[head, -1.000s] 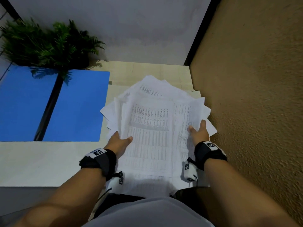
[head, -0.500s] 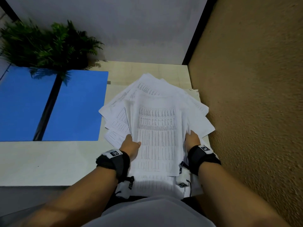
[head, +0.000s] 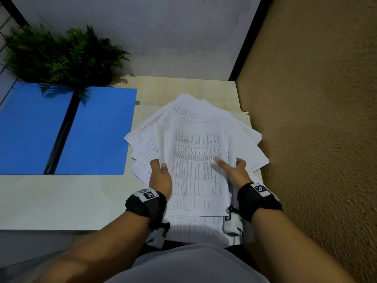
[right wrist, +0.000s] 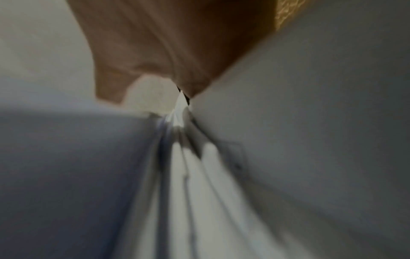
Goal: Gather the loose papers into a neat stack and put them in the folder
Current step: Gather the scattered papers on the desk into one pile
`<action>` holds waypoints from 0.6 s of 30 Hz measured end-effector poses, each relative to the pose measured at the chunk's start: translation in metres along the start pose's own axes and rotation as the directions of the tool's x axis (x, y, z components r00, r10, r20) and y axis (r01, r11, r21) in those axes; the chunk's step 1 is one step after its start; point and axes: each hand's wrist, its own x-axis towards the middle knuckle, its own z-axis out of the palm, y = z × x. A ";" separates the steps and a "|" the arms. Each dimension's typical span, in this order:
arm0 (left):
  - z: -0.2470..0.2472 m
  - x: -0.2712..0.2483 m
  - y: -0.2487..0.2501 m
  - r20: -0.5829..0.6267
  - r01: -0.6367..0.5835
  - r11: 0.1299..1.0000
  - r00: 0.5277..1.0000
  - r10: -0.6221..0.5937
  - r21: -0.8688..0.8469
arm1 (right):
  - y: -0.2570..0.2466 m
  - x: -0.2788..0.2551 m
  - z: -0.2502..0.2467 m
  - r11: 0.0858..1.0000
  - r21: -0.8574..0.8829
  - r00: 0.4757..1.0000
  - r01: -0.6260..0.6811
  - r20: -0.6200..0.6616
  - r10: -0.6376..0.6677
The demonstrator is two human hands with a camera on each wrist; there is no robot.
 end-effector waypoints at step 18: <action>-0.024 0.039 0.002 0.329 -0.162 0.872 0.944 0.001 0.462 | 0.000 -0.010 0.012 0.995 -0.071 0.992 0.064 -0.106 -0.071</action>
